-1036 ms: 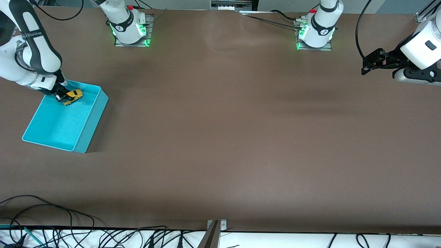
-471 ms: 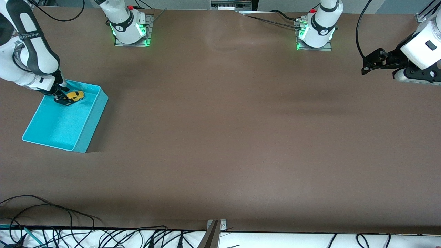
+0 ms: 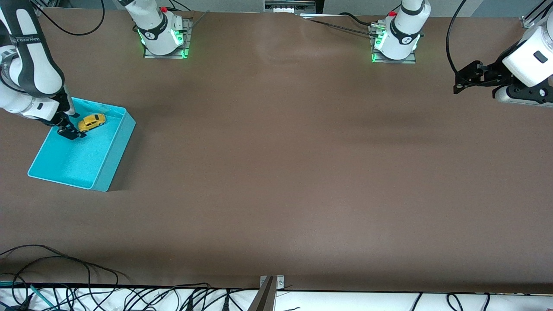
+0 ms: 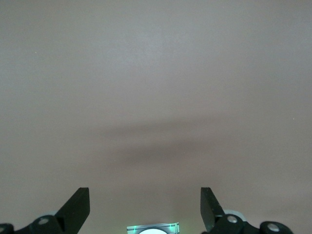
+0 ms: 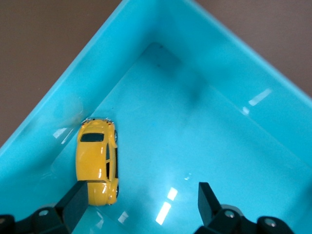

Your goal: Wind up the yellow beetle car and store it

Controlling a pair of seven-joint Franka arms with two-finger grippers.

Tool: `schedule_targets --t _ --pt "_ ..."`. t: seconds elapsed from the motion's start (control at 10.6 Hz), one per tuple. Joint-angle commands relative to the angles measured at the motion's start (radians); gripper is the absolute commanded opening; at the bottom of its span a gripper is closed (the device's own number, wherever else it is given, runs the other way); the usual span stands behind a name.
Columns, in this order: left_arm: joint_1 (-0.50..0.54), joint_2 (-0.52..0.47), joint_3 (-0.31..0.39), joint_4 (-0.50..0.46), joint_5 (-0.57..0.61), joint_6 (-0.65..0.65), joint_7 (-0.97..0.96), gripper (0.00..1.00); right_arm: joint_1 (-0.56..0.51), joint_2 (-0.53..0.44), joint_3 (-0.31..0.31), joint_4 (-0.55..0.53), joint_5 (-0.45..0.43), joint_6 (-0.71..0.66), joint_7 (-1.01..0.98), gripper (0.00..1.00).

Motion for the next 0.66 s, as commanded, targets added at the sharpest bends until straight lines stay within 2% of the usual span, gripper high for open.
schedule_targets --t 0.0,0.56 --pt "0.003 0.013 0.000 0.029 0.006 -0.014 -0.008 1.00 0.034 -0.035 0.006 0.019 0.020 -0.050 0.127 1.00" --pt "0.002 0.013 -0.002 0.029 0.008 -0.004 -0.007 1.00 0.165 -0.102 -0.001 0.129 0.020 -0.171 0.544 1.00"
